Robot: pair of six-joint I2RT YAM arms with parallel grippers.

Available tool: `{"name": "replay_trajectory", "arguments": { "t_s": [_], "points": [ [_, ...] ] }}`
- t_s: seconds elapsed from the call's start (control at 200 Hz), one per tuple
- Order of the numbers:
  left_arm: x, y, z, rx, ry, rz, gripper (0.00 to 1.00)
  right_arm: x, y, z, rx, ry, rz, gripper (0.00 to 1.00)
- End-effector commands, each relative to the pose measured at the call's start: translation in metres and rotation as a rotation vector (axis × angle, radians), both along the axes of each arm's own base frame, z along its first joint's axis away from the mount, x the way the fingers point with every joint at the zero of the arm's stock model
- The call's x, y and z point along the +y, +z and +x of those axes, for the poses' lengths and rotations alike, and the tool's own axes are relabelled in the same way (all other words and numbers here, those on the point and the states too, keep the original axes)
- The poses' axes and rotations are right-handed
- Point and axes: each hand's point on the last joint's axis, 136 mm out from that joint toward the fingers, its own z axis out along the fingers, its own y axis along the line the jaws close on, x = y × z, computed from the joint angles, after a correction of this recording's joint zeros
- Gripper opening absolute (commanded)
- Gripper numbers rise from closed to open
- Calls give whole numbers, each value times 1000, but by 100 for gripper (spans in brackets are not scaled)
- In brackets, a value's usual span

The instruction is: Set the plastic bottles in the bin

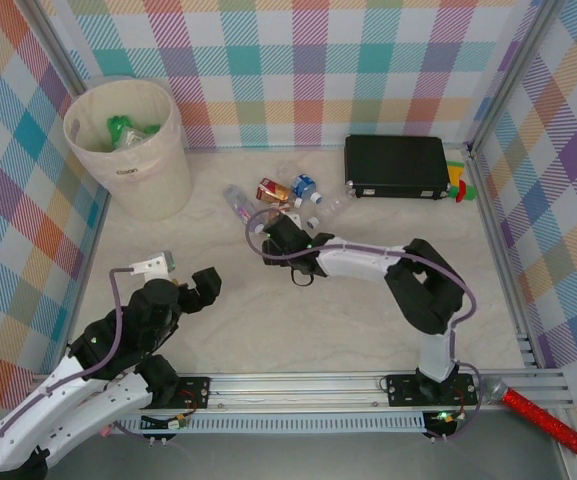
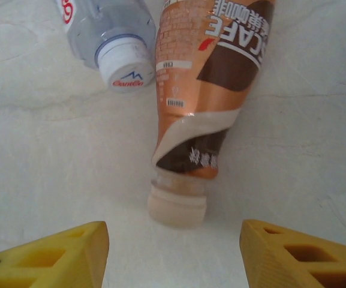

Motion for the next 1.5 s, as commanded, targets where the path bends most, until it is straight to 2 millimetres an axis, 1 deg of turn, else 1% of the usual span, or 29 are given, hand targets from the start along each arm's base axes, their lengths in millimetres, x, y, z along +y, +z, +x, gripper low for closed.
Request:
{"name": "replay_trajectory", "arguments": {
  "t_s": [0.0,0.135,0.245,0.325,0.375,0.545,0.67,0.755,0.835,0.995,1.05,1.065,1.085,1.16,1.24,1.305,1.325,1.375,1.425,1.495],
  "points": [
    [5,-9,-10,27,-15,6,100,-2,-13,8,68,-63,-30,61],
    [13,-9,-16,22,-3,-9,100,-1,-35,19,136,-86,-23,60],
    [17,-9,-20,10,1,-26,100,0,-47,24,163,-93,-39,57],
    [20,-9,-22,7,4,-32,100,2,-50,25,168,-87,-45,56],
    [21,-9,-23,8,4,-32,100,2,-51,25,166,-83,-48,54],
    [21,-12,-24,24,6,-37,100,1,-49,25,154,-60,-66,41],
    [20,-12,-25,26,9,-48,100,-4,-38,22,133,-47,-63,37],
    [19,-13,-24,27,12,-57,100,-9,-26,16,108,-37,-50,35],
    [18,-13,-23,29,13,-68,100,-13,-10,10,73,-27,-34,35],
    [10,-10,-19,26,4,-93,100,-19,22,-7,-12,17,-10,34],
    [8,-9,-17,29,9,-100,100,-22,30,-15,-47,44,-7,34],
    [7,-9,-16,30,7,-102,100,-20,35,-16,-64,53,3,34],
    [6,-9,-15,31,10,-106,100,-21,36,-20,-77,67,2,34],
    [1,-9,-12,39,13,-120,100,-20,50,-31,-144,124,22,34],
    [-8,-7,-8,39,-2,-144,100,-18,63,-42,-223,191,42,34],
    [-15,-7,-4,40,-7,-162,100,-20,68,-51,-267,229,53,34],
    [-17,-7,-3,41,-6,-167,100,-20,72,-53,-283,239,66,34],
    [-20,-7,1,41,0,-180,100,-22,73,-60,-305,264,85,33],
    [-25,-7,5,45,2,-186,100,-21,77,-66,-330,297,120,33],
    [-36,-5,10,49,-19,-203,100,-20,77,-78,-351,347,155,32]
  ]
}}
